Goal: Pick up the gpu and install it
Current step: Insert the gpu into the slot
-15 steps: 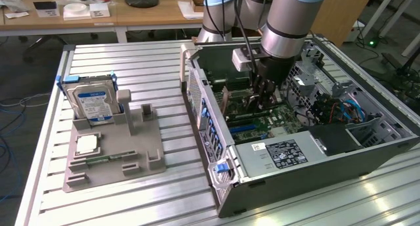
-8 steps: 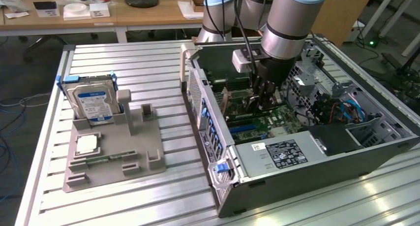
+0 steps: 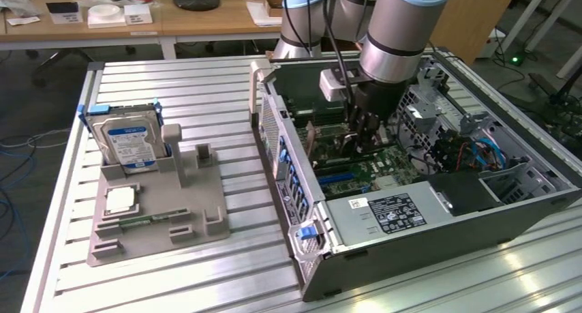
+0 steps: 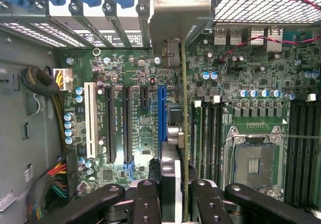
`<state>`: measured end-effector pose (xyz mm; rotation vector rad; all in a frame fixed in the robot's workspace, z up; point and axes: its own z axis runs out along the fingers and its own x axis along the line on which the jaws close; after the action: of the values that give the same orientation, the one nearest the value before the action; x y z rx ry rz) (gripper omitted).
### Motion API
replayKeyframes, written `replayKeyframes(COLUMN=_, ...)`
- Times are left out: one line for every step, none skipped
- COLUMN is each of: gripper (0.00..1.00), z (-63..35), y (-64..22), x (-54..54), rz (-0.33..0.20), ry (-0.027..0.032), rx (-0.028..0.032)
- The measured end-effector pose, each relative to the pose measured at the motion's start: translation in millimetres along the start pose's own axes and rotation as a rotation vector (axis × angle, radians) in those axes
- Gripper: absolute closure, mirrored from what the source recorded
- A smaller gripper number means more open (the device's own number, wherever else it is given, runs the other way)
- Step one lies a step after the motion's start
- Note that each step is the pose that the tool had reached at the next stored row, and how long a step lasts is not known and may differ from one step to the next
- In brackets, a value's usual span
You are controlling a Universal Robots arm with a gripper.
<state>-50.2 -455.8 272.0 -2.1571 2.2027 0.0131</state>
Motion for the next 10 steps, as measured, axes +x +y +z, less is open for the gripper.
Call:
replayKeyframes(gripper=0.72, z=0.7, y=0.0, x=0.0, rz=0.0, ry=-0.0002, rx=0.0001)
replayKeyframes(gripper=0.72, z=1.5, y=0.1, x=0.2, rz=0.0, ry=-0.0001, rx=0.0)
replayKeyframes(gripper=0.72, z=2.5, y=0.2, x=0.4, rz=0.0, ry=0.0, rx=-0.0001)
replayKeyframes(gripper=0.72, z=3.6, y=0.3, x=0.7, rz=0.0, ry=0.0, rx=-0.0001)
replayKeyframes(gripper=0.72, z=4.6, y=0.3, x=0.8, rz=0.0, ry=-0.0001, rx=0.0)
replayKeyframes(gripper=0.72, z=5.5, y=0.3, x=0.9, rz=0.0, ry=-0.0001, rx=-0.0001)
replayKeyframes(gripper=0.72, z=6.4, y=0.3, x=0.9, rz=0.0, ry=-0.0001, rx=0.0)
replayKeyframes(gripper=0.72, z=7.0, y=0.7, x=1.0, rz=0.0, ry=0.0, rx=0.0)
replayKeyframes(gripper=0.72, z=7.5, y=1.2, x=1.0, rz=0.0, ry=0.0, rx=0.0)
replayKeyframes(gripper=0.72, z=7.9, y=2.0, x=1.1, rz=0.0, ry=0.0001, rx=-0.0001)
